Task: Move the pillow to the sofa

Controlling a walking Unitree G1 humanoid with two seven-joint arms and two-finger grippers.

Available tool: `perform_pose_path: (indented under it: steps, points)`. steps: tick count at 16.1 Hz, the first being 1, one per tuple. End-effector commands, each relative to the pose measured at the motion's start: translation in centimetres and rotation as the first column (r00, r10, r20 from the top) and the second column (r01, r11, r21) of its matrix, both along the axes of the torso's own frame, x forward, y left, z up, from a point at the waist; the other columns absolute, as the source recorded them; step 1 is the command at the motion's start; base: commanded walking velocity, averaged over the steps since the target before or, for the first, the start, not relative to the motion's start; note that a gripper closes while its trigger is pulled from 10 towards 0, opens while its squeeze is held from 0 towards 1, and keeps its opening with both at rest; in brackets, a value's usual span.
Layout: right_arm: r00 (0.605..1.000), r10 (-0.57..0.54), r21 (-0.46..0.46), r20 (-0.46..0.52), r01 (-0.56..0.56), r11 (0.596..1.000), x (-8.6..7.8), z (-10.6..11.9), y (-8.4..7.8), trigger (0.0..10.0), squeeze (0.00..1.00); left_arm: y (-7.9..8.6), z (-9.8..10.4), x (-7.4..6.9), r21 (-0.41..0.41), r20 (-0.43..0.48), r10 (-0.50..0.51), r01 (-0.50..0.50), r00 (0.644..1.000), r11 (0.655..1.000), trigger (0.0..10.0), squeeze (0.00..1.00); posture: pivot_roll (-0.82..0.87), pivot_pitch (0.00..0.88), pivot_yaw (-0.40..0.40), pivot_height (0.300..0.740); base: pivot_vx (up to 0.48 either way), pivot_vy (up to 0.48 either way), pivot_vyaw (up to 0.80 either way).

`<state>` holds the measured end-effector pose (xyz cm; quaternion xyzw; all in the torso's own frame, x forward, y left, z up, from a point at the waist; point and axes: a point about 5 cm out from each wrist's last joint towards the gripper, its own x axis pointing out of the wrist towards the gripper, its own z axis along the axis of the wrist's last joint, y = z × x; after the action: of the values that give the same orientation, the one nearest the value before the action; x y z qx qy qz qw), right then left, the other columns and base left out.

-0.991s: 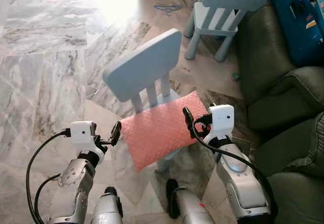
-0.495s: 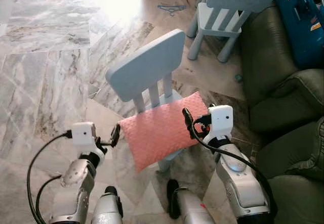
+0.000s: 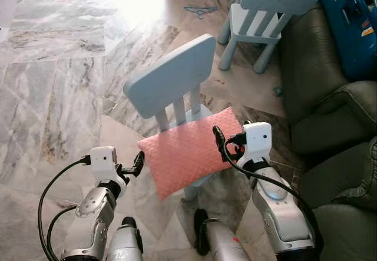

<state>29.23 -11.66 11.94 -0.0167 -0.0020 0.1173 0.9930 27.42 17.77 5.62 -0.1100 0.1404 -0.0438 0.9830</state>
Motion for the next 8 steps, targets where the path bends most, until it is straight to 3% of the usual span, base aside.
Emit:
perform_pose_path:
  steps: [1, 4, 8]
  points:
    - [1.000, -0.001, -0.011, -0.025, 0.001, 1.000, -0.14, -0.64, -0.31, 10.0, 0.00, -0.26, -0.52, -0.46, 0.015, -0.019, -0.018, 0.018, 1.000, 1.000, 10.0, 0.00, -0.02, 0.293, -0.055, 0.740, 0.000, 0.000, 0.00]
    - [1.000, -0.001, -0.011, -0.022, 0.001, 1.000, -0.09, -0.56, -0.25, 10.0, 0.00, -0.25, 0.00, -0.31, -0.010, 0.014, -0.011, 0.012, 1.000, 1.000, 10.0, 0.00, -0.02, 0.293, -0.055, 0.740, 0.000, 0.000, 0.00]
    - [1.000, -0.002, -0.012, -0.023, 0.002, 1.000, -0.14, -0.56, -0.27, 10.0, 0.00, -0.25, 0.09, -0.33, -0.009, 0.019, -0.014, 0.014, 1.000, 1.000, 10.0, 0.00, -0.02, 0.296, -0.056, 0.740, 0.000, -0.480, 0.00]
